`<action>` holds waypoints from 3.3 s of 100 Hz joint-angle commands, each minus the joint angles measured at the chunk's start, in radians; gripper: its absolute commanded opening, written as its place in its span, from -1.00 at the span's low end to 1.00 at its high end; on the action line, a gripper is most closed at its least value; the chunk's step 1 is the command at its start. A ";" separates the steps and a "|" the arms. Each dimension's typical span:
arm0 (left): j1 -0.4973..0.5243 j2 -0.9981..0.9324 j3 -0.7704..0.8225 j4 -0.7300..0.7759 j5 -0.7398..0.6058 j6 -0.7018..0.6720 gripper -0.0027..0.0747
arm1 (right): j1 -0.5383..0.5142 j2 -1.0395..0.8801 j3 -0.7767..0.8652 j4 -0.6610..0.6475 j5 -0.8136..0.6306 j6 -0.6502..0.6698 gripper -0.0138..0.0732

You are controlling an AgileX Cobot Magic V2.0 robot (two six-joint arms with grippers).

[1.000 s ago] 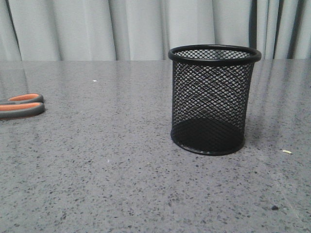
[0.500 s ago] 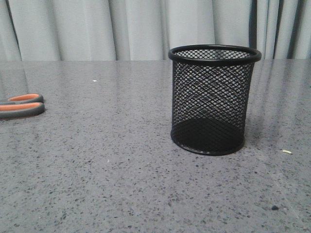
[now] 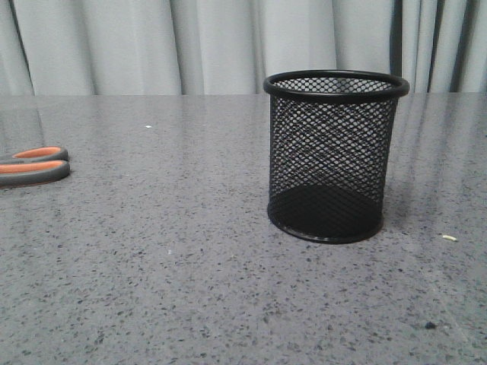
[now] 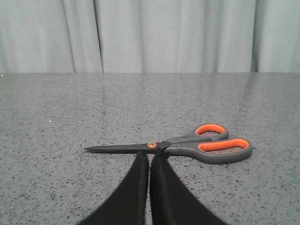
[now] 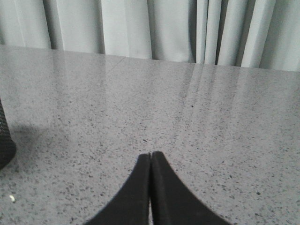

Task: Put scissors into bucket

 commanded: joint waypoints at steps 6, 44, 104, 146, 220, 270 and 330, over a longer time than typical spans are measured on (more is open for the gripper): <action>0.004 -0.027 0.040 -0.110 -0.079 -0.010 -0.98 | -0.006 -0.023 0.005 0.110 -0.107 -0.003 -0.85; 0.004 -0.027 0.038 -0.604 -0.104 -0.010 -0.98 | -0.006 -0.023 0.003 0.579 -0.140 -0.003 -0.85; 0.004 0.283 -0.526 -0.363 0.358 0.043 -0.98 | -0.006 0.317 -0.484 0.349 0.370 -0.003 -0.79; 0.004 0.649 -0.850 -0.359 0.759 0.247 -0.98 | -0.006 0.705 -0.857 0.269 0.619 -0.005 -0.79; 0.004 0.890 -0.964 -0.374 0.909 0.531 0.15 | -0.004 0.754 -0.903 0.271 0.658 -0.071 0.34; 0.004 1.450 -1.346 -0.210 1.167 1.148 0.15 | 0.032 0.754 -0.903 0.265 0.660 -0.105 0.34; -0.001 1.629 -1.366 -0.141 1.135 1.429 0.15 | 0.070 0.754 -0.903 0.241 0.660 -0.107 0.34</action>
